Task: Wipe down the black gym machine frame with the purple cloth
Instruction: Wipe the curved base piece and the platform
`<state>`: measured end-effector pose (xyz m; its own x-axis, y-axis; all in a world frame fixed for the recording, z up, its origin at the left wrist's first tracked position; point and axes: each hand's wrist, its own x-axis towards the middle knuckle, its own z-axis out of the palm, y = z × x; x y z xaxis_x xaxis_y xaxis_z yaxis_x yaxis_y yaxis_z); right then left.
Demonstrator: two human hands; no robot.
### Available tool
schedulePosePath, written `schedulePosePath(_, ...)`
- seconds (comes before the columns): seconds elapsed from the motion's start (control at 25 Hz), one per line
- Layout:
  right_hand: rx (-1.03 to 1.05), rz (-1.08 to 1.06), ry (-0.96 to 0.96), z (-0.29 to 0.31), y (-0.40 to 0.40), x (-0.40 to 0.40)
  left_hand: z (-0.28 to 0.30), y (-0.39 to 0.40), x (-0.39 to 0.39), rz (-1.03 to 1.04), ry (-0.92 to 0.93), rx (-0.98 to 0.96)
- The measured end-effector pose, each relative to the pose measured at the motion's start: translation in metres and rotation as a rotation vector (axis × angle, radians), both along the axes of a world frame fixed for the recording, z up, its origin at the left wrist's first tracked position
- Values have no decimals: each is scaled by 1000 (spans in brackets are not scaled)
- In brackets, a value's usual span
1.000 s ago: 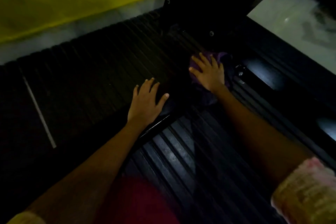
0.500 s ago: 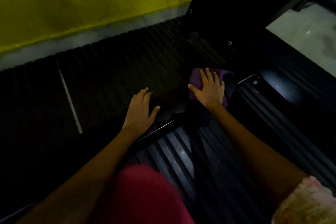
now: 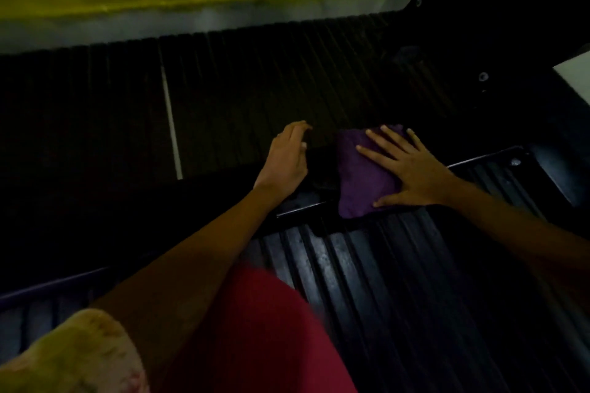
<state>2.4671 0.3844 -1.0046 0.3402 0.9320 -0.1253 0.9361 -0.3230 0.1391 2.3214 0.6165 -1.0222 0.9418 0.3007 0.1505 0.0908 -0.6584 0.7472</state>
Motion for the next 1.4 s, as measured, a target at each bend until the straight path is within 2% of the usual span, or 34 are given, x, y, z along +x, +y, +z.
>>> schedulePosePath(0.12,-64,6,-14,-9,18,-12,-2,1,0,-14,-25,-27)
schedulePosePath(0.36,-1,-52,-25,-10,68,-75,20,5,-13,-10,51,-157)
schedulePosePath(0.4,-20,-80,19,-6,74,-82,25,13,-21,-35,91,-111)
schedulePosePath(0.48,-64,-155,117,1,79,-88,30,44,-50,-38,222,137)
schedulePosePath(0.56,-17,-143,82,-3,82,-97,27,89,-98,86,375,386)
schedulePosePath(0.64,0,-93,20,-9,91,-105,22,125,-153,327,529,522)
schedulePosePath(0.72,-28,-24,-21,-10,109,-118,16,136,-191,535,607,477)
schedulePosePath(0.84,52,90,-72,-11,142,-147,8,136,-193,538,579,428)
schedulePosePath(0.96,96,98,-54,-15,176,-187,8,136,-192,567,503,367)
schedulePosePath(1.04,102,88,-34,-15,191,-207,13,138,-195,491,494,277)
schedulePosePath(1.12,115,100,-18,-12,196,-213,28,151,-201,284,593,254)
schedulePosePath(1.32,87,116,5,-8,203,-219,75,208,-271,-54,906,675)
schedulePosePath(1.4,88,121,15,-8,224,-242,84,224,-317,-122,1085,759)
